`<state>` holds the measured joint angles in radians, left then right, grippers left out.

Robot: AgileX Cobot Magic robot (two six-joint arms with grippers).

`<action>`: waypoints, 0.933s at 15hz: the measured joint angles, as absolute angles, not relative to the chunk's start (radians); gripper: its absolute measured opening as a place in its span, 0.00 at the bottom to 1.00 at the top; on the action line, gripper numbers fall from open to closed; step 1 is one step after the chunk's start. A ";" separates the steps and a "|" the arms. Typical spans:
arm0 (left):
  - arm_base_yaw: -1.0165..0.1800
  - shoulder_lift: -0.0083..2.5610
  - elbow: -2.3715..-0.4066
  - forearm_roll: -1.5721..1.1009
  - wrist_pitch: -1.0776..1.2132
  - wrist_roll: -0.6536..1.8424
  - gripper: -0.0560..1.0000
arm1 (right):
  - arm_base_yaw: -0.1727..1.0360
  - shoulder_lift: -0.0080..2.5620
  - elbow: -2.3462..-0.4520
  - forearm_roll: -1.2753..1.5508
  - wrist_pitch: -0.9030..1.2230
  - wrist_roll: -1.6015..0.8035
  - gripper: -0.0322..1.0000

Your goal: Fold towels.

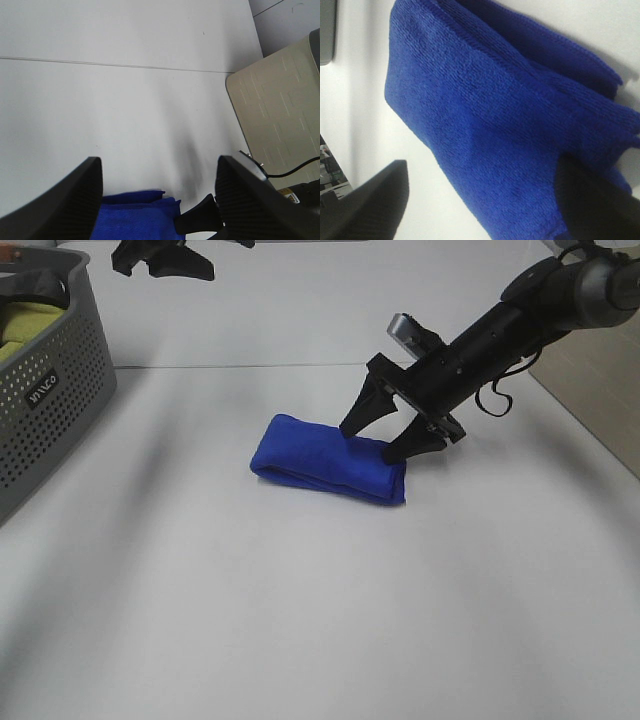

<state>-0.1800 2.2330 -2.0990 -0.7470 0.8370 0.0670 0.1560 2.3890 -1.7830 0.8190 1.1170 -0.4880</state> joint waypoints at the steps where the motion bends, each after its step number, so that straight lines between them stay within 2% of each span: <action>1: -0.180 2.233 -2.099 -0.747 0.837 0.067 0.64 | 0.156 2.374 -1.783 0.799 1.122 -0.481 0.77; 5: -0.180 2.222 -2.099 -0.713 0.861 0.119 0.64 | 0.156 2.278 -1.783 0.706 1.181 -0.435 0.77; 9: -0.180 2.170 -2.099 -0.602 1.016 0.153 0.64 | 0.156 2.185 -1.783 0.522 1.203 -0.278 0.77; 14: -0.180 2.129 -2.099 -0.521 1.140 0.100 0.64 | 0.158 2.160 -1.781 0.507 1.202 -0.270 0.77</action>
<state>-0.1800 2.1290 -2.0990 -0.5210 1.1400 0.1000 0.1580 2.1600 -1.7810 0.5070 1.2020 -0.2700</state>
